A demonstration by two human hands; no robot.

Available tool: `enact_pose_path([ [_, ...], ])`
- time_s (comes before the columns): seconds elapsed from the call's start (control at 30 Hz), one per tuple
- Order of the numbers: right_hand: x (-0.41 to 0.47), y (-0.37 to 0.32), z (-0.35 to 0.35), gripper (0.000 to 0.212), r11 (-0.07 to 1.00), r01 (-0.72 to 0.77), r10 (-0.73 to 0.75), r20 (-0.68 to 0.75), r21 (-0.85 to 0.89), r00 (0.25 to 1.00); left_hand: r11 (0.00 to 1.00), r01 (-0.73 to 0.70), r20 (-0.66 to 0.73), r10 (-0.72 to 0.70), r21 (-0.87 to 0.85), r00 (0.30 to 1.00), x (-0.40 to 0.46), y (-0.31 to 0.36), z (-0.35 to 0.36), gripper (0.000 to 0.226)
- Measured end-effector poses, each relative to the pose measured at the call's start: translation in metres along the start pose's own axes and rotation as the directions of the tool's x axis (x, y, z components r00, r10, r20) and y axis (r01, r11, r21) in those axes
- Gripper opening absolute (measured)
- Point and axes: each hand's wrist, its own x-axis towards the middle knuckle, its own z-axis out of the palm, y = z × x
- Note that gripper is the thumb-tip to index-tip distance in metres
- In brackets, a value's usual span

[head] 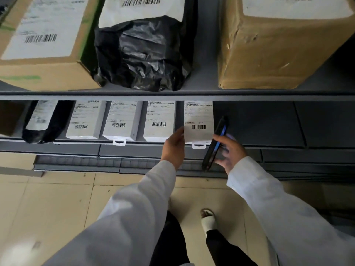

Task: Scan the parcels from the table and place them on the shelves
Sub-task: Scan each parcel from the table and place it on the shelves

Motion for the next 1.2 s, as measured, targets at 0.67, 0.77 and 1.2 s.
enact_pose_path([
  [0.67,0.012,0.003,-0.014,0.026,0.999,0.024,-0.025,0.022,0.033,0.999,0.999,0.036,0.022,-0.037,0.014,0.999,0.019,-0.011,0.010,0.056],
  [0.77,0.006,0.004,-0.019,0.029,0.998,0.037,-0.037,0.012,0.045,0.999,0.993,0.027,-0.033,-0.023,0.114,0.999,0.013,-0.008,0.009,0.052],
  [1.2,-0.074,0.061,-0.063,0.018,0.988,-0.150,0.151,0.043,-0.025,0.988,0.864,0.211,-0.100,-0.286,-0.457,0.953,-0.161,-0.041,-0.042,0.033],
])
